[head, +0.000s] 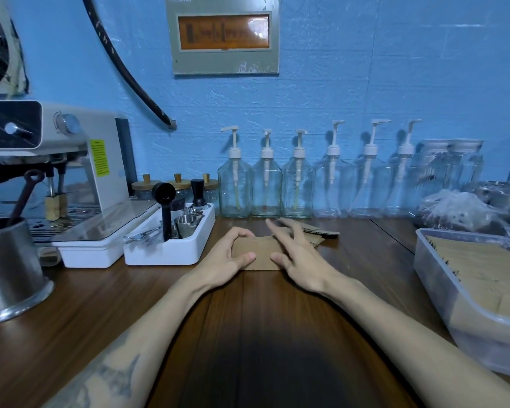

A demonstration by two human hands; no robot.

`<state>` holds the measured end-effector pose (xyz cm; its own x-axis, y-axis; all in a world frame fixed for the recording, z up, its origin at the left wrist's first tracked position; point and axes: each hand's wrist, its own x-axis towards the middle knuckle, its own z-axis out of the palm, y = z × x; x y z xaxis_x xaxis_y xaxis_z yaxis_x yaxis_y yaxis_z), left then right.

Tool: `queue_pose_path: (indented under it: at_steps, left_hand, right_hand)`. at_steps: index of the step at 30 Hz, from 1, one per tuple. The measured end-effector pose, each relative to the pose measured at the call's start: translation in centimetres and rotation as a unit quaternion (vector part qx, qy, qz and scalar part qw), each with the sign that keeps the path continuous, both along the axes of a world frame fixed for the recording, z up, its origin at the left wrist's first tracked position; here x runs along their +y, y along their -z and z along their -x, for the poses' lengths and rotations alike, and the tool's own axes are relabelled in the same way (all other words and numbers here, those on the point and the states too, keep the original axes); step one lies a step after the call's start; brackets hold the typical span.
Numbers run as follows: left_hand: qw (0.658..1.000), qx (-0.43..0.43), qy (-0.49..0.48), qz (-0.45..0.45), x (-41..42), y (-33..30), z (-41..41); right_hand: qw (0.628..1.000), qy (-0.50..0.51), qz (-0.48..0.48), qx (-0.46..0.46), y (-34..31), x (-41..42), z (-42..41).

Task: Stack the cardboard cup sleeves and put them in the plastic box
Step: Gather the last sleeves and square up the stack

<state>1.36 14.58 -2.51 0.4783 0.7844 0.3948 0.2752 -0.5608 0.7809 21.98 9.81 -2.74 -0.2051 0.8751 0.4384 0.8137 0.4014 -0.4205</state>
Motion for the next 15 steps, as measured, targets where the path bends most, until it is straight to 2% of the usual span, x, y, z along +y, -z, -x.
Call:
queue_pose_path:
  at_steps: [5, 10, 15]
  left_hand:
    - [1.000, 0.021, -0.003, -0.009, -0.2, 0.2, -0.3]
    - [1.000, 0.014, -0.020, -0.004, 0.2, 0.1, 0.0]
    - [0.997, 0.005, -0.075, 0.020, 0.6, -0.1, 1.3]
  right_hand:
    - [0.999, 0.009, -0.001, -0.037, 0.0, 0.3, 0.0]
    - [1.000, 0.010, 0.007, -0.024, -0.3, 0.1, 0.0]
    - [0.994, 0.102, 0.036, -0.014, -0.9, 0.3, -2.3]
